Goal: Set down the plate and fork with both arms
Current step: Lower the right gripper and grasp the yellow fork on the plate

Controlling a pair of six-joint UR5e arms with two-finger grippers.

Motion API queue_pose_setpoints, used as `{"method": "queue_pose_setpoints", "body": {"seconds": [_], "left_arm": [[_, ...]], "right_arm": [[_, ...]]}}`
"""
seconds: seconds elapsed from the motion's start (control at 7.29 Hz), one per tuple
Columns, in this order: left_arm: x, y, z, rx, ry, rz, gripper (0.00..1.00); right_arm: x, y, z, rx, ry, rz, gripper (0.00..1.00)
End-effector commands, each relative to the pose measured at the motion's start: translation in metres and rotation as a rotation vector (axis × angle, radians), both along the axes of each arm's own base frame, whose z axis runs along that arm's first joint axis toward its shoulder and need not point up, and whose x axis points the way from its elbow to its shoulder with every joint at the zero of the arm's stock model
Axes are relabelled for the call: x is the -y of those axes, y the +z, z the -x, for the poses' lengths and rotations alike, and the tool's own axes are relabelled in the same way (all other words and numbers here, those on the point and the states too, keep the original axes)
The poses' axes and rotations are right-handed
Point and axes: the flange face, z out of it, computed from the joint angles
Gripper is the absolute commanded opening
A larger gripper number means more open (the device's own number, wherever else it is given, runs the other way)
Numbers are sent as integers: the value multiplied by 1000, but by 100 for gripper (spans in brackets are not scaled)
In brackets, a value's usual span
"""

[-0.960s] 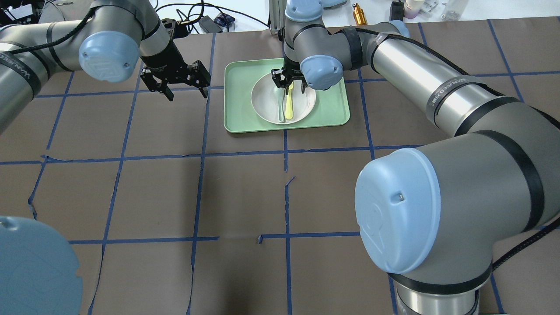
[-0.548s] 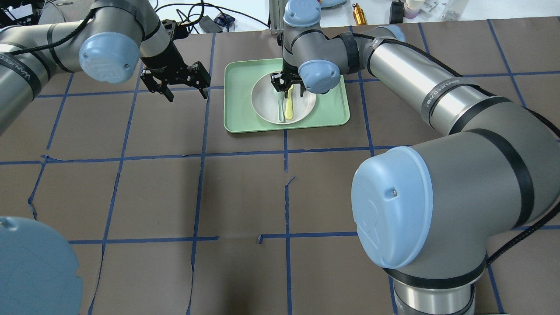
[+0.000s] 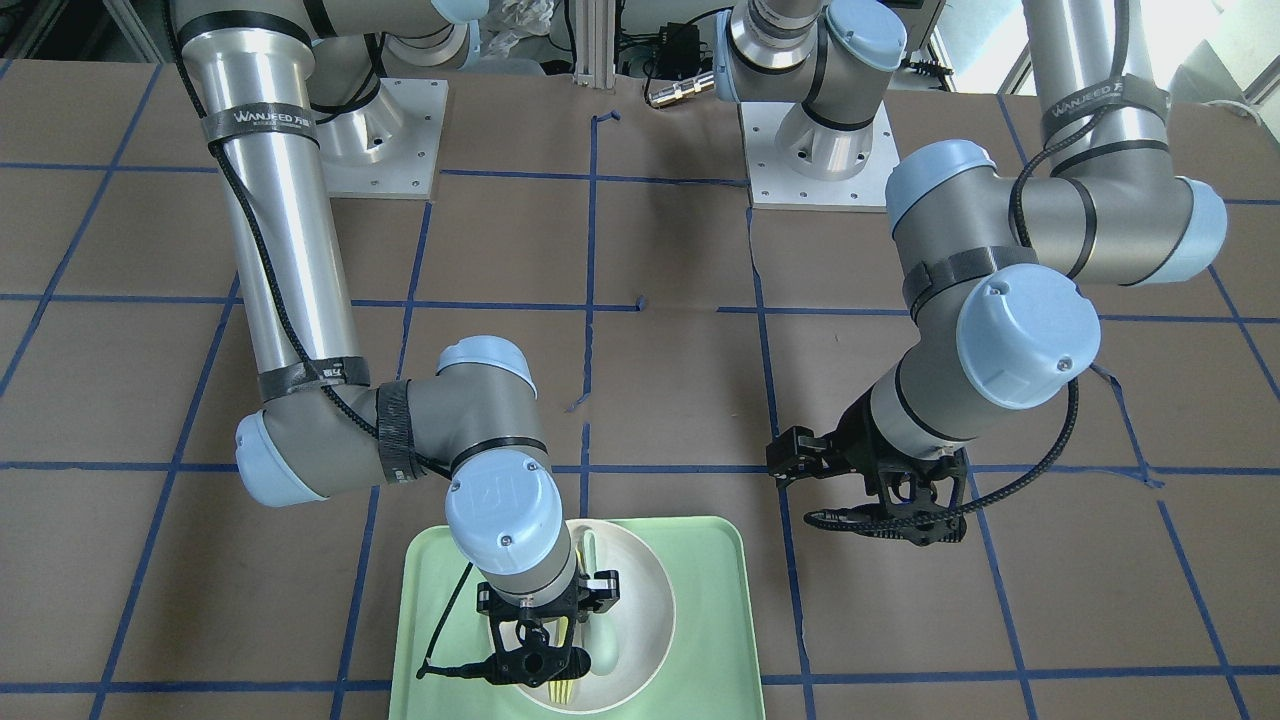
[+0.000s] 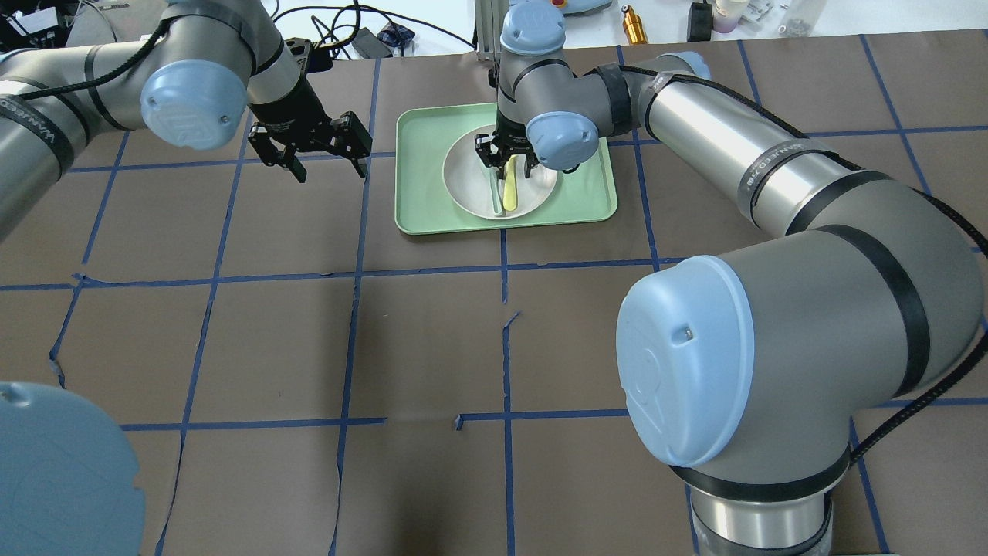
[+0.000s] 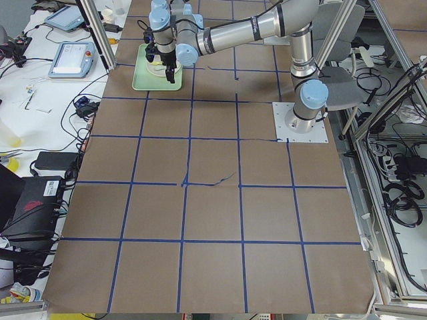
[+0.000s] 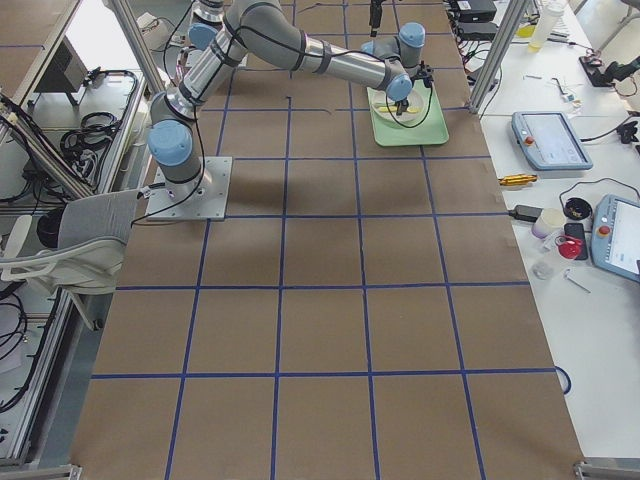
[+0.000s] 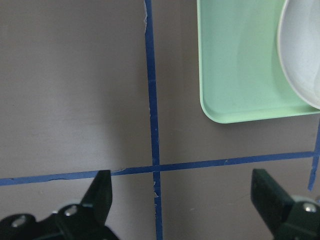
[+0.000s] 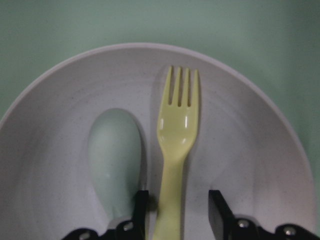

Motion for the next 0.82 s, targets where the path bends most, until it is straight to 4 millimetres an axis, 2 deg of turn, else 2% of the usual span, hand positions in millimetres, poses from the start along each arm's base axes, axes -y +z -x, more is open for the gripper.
{"method": "queue_pose_setpoints", "body": {"seconds": [0.0,0.14,0.55,0.69], "left_arm": [[0,1,0,0,0,1,100],[0,1,0,0,0,1,100],[0,1,-3,0,5,3,100],[1,1,-3,0,5,7,100]], "right_arm": [[0,-5,0,-5,-2,-5,30],[0,-4,0,-4,-2,-5,2],[0,5,0,0,-39,-1,0],[0,15,1,2,-44,12,0]]}}
